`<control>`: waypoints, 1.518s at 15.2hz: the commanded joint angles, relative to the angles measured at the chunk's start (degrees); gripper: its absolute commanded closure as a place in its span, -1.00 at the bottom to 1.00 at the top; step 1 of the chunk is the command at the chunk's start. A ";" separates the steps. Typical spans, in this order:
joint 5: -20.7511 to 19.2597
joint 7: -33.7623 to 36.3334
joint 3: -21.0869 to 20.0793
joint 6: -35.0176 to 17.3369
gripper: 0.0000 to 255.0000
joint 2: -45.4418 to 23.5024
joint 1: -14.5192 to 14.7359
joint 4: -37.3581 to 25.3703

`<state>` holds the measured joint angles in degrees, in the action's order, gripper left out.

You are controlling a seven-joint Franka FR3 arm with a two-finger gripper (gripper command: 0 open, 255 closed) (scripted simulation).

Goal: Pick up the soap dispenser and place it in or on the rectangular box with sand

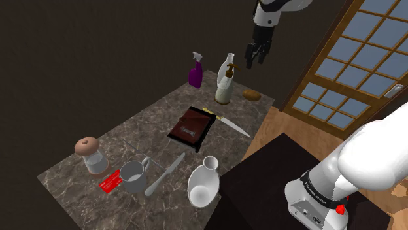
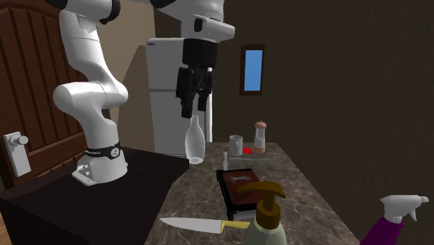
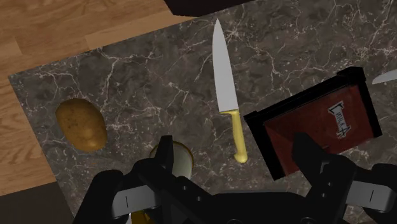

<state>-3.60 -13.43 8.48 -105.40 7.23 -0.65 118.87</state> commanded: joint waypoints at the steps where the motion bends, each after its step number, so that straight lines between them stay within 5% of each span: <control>1: 0.49 -0.62 0.43 -1.42 -1.00 -4.37 -0.21 -3.25; 9: 3.34 -3.29 1.45 -3.72 -1.00 -22.02 -1.93 -19.52; 17: 6.24 -5.00 1.22 -0.54 -1.00 -41.18 -5.03 -42.73; 23: 6.36 -5.10 1.12 -4.75 -1.00 -41.93 -5.05 -39.26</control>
<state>2.73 -18.46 9.61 -109.39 -34.50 -5.64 79.06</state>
